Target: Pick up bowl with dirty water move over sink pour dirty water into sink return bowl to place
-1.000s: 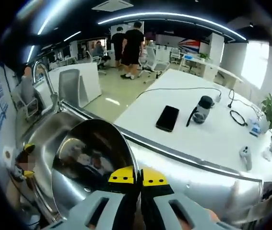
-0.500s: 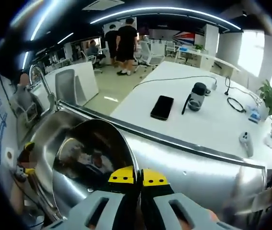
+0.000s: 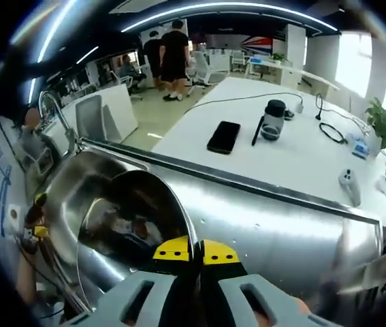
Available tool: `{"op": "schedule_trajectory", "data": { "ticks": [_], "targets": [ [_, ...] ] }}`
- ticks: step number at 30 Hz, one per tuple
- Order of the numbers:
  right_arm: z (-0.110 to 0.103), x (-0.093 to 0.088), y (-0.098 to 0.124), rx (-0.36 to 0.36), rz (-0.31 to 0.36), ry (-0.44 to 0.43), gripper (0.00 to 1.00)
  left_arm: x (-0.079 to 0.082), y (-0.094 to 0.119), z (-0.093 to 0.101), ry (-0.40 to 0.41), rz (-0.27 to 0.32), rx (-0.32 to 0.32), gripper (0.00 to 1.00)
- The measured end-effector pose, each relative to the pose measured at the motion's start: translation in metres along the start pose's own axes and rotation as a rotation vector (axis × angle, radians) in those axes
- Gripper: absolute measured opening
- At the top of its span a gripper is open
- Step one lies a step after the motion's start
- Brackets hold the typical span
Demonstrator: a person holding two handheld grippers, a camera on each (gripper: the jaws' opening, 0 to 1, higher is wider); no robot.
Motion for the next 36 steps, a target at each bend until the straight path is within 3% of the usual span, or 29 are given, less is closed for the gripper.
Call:
{"op": "schedule_trajectory", "data": {
  "ticks": [9, 12, 22, 36],
  "targets": [
    [0.005, -0.020, 0.001, 0.002, -0.030, -0.018, 0.00, -0.001, 0.000, 0.000, -0.003, -0.006, 0.002, 0.53],
    [0.006, -0.027, 0.004, 0.022, -0.031, -0.072, 0.00, 0.000, 0.000, 0.000, -0.004, -0.009, 0.000, 0.53],
    [0.018, -0.038, 0.002, 0.017, -0.035, -0.078, 0.00, 0.000, 0.000, 0.002, -0.005, -0.010, 0.001, 0.53],
    [0.018, -0.051, -0.002, 0.026, -0.035, -0.113, 0.00, 0.000, 0.000, 0.003, -0.004, -0.010, 0.000, 0.53]
  ]
}}
Point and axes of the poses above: the point that each gripper's makers call its tool centre point, and the gripper's own axes: y roughly backward along the fingers, z roughly to its right, x roughly out of its top, the point moved 10 cm from there along y, roughly backward along the fingers, and after that the axes turned 2 degrees about z, right-handed, at the moved point
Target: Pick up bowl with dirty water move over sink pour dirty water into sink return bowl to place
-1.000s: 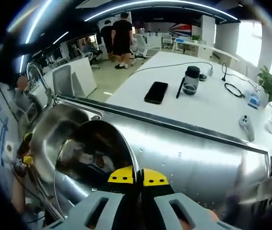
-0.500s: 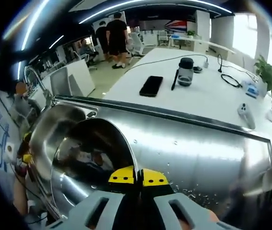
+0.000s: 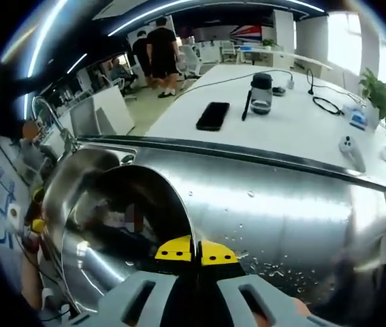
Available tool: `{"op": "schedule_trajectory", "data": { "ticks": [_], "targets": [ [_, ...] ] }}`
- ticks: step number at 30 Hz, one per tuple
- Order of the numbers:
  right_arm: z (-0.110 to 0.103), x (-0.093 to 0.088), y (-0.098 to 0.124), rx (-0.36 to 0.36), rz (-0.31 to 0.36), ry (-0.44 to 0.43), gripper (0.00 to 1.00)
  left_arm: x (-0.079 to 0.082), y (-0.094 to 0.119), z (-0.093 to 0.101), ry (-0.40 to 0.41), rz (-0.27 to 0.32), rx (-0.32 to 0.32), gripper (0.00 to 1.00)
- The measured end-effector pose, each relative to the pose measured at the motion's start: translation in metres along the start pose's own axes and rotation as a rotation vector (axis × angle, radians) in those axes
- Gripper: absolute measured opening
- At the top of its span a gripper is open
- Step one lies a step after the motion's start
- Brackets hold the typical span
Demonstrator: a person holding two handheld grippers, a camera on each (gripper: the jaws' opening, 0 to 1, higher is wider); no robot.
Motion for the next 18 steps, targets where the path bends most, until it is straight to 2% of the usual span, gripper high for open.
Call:
{"op": "schedule_trajectory", "data": {
  "ticks": [10, 14, 18],
  "targets": [
    [0.0071, -0.0019, -0.0046, 0.005, 0.013, -0.002, 0.00, -0.0011, -0.0005, -0.0005, -0.001, -0.008, -0.002, 0.53],
    [0.0084, -0.0031, -0.0056, 0.028, 0.046, 0.007, 0.00, -0.0017, -0.0008, -0.0009, -0.003, -0.010, -0.003, 0.53],
    [0.0077, -0.0041, -0.0062, 0.022, 0.082, 0.047, 0.00, -0.0019, -0.0006, -0.0008, -0.002, -0.011, -0.002, 0.53]
  ]
}}
Point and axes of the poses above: the point that each gripper's makers call its tool centre point, and the gripper's own axes: y roughly backward along the fingers, z roughly to its right, x roughly out of its top, the point moved 10 cm from there along y, roughly backward along the fingers, and after that the axes turned 2 degrees about z, right-handed, at the moved point
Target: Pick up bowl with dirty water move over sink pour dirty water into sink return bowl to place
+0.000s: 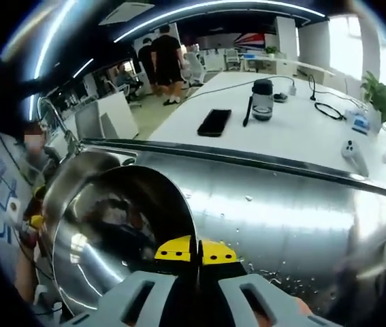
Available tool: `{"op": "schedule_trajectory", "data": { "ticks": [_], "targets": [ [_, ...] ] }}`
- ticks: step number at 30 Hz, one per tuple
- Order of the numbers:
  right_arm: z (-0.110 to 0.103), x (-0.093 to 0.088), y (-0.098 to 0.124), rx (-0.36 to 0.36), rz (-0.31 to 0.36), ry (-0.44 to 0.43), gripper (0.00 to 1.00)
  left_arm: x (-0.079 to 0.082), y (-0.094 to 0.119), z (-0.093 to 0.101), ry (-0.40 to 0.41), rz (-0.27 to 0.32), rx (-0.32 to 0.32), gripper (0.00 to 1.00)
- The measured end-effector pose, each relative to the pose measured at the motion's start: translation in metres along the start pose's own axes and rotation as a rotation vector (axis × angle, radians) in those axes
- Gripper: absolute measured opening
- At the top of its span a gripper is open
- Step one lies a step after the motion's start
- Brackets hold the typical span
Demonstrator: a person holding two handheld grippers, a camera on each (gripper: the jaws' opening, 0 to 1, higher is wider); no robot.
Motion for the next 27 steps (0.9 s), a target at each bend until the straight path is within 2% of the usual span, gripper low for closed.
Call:
{"op": "schedule_trajectory", "data": {
  "ticks": [3, 6, 14, 20, 23, 27],
  "targets": [
    [-0.001, 0.000, 0.000, 0.001, 0.029, 0.006, 0.00, 0.000, 0.000, 0.000, 0.002, 0.000, -0.003, 0.53],
    [0.001, -0.001, 0.000, -0.004, 0.054, 0.046, 0.00, -0.001, -0.001, -0.001, 0.001, -0.002, -0.004, 0.53],
    [0.002, -0.006, -0.002, 0.028, 0.123, 0.037, 0.11, -0.001, -0.001, 0.000, -0.002, -0.005, -0.003, 0.53],
    [0.001, -0.008, 0.003, 0.061, 0.236, 0.088, 0.20, -0.001, -0.001, 0.001, -0.001, -0.008, -0.005, 0.53],
    [-0.002, -0.006, 0.009, 0.120, 0.309, 0.077, 0.28, -0.001, -0.001, 0.000, -0.001, -0.009, -0.004, 0.53],
    [-0.003, -0.014, 0.013, 0.129, 0.339, 0.084, 0.30, -0.001, -0.001, 0.000, 0.000, -0.010, -0.001, 0.53]
  ]
}}
Point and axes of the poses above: the point that each gripper's makers call its tool centre point, and the gripper's own axes: y roughly backward along the fingers, z roughly to its right, x roughly out of its top, the point moved 10 cm from there along y, roughly backward along the fingers, and after that the axes turned 2 degrees about z, right-handed, at the moved point
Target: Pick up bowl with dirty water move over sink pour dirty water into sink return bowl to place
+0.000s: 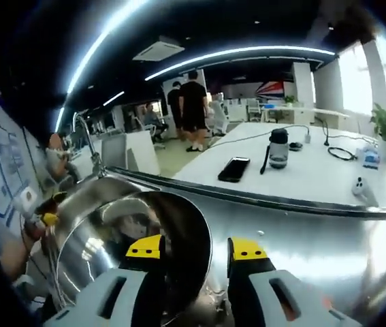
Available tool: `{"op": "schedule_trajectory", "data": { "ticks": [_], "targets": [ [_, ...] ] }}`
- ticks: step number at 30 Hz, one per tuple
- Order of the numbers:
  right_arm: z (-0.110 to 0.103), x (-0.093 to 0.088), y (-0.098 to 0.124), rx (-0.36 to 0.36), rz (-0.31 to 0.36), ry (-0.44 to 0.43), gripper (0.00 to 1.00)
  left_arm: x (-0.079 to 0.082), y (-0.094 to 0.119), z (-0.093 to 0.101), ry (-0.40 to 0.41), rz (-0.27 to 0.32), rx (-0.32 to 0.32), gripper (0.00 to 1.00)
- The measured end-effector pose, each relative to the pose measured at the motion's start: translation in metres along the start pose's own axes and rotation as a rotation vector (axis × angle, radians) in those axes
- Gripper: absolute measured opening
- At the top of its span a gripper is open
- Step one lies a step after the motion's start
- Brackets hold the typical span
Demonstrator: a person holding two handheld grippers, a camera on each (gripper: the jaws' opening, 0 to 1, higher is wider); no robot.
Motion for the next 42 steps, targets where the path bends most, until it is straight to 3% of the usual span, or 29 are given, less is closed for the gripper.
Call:
{"op": "schedule_trajectory", "data": {
  "ticks": [3, 6, 8, 12, 13, 16, 25, 31, 38, 42],
  "targets": [
    [-0.005, 0.000, 0.005, 0.015, 0.054, 0.068, 0.30, 0.000, 0.000, 0.000, 0.001, -0.003, 0.001, 0.53],
    [-0.010, 0.006, 0.008, 0.054, 0.129, 0.009, 0.34, 0.000, 0.000, 0.001, -0.002, -0.008, 0.001, 0.53],
    [-0.010, 0.007, 0.010, 0.059, 0.136, -0.004, 0.34, 0.000, 0.000, 0.001, -0.002, -0.008, 0.003, 0.53],
    [-0.014, 0.005, 0.015, 0.062, 0.135, 0.048, 0.34, 0.000, 0.000, -0.001, 0.009, 0.001, 0.011, 0.53],
    [-0.015, 0.009, 0.018, 0.068, 0.197, 0.083, 0.34, 0.000, 0.000, -0.001, 0.009, 0.001, 0.012, 0.53],
    [-0.018, 0.012, 0.029, 0.085, 0.266, 0.057, 0.34, 0.000, 0.000, -0.001, 0.007, -0.001, 0.014, 0.53],
    [-0.029, -0.001, 0.050, 0.092, 0.303, 0.089, 0.41, 0.000, -0.001, -0.002, 0.005, -0.005, 0.012, 0.53],
    [-0.040, 0.003, 0.070, 0.086, 0.347, 0.152, 0.41, -0.001, -0.001, -0.003, 0.008, -0.007, 0.015, 0.53],
    [-0.033, -0.006, 0.079, 0.053, 0.379, 0.154, 0.42, -0.001, -0.001, -0.003, 0.007, -0.009, 0.019, 0.53],
    [-0.031, -0.017, 0.083, 0.047, 0.357, 0.161, 0.44, -0.001, -0.001, -0.003, 0.010, -0.010, 0.022, 0.53]
  ]
}}
Point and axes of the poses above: the point that each gripper's makers call its tool centre point, and the gripper's own axes: y roughly backward along the fingers, z roughly to its right, x roughly out of its top, the point moved 10 cm from there along y, roughly backward along the fingers, and after that the axes turned 2 degrees about z, right-handed, at the moved point
